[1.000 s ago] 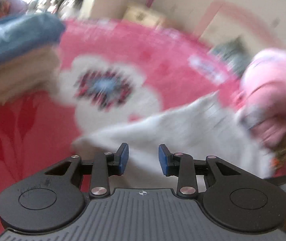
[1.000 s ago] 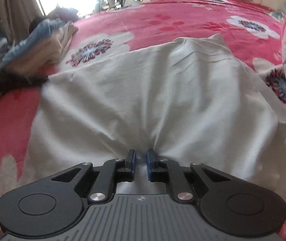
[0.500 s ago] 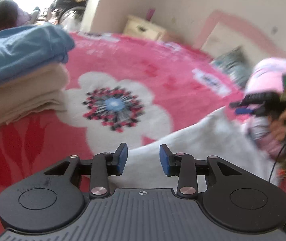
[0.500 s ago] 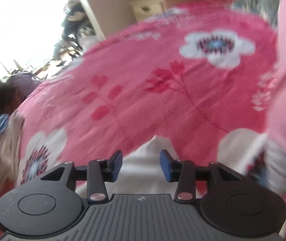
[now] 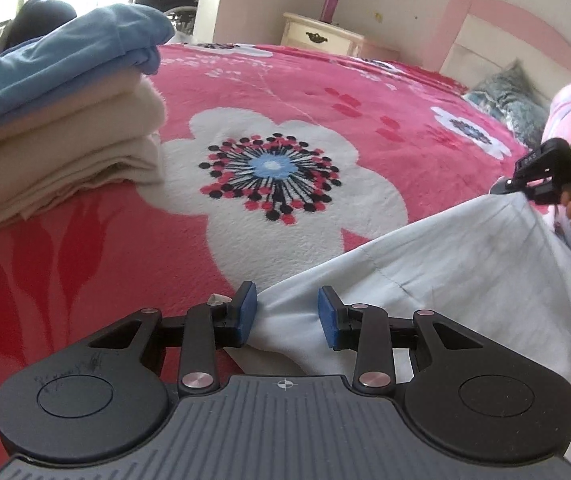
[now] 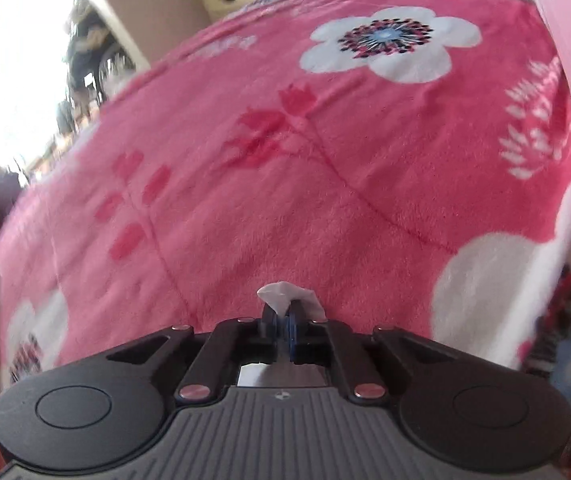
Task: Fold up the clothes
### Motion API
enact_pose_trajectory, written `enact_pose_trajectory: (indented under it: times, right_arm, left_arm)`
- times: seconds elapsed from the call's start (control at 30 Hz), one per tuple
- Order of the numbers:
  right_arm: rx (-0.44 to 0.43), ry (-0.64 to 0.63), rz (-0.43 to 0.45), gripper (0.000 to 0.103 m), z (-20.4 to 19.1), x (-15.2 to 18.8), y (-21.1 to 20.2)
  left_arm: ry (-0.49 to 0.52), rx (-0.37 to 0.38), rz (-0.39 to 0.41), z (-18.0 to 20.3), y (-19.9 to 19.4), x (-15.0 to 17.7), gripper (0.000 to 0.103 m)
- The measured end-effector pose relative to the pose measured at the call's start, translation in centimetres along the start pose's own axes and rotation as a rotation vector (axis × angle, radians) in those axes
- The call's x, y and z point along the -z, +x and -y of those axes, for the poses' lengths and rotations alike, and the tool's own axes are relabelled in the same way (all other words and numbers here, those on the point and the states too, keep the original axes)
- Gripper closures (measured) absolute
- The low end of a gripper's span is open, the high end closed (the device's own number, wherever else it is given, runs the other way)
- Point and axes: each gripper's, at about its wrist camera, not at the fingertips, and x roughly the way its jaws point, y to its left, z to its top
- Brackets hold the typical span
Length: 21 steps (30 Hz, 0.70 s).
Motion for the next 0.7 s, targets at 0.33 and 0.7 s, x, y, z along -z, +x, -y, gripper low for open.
enact_pose_trajectory:
  times: [0.33, 0.7]
  right_arm:
    - [0.161, -0.175, 0.315, 0.087, -2.1, 0.4, -6.9]
    - [-0.100, -0.422, 0.316, 0.036, -6.1, 5.6, -21.9]
  left_arm:
    - [0.009, 0.009, 0.002, -0.2, -0.1, -0.1, 0.068]
    - [-0.039, -0.012, 0.091, -1.5, -3.7, -1.4, 0.068]
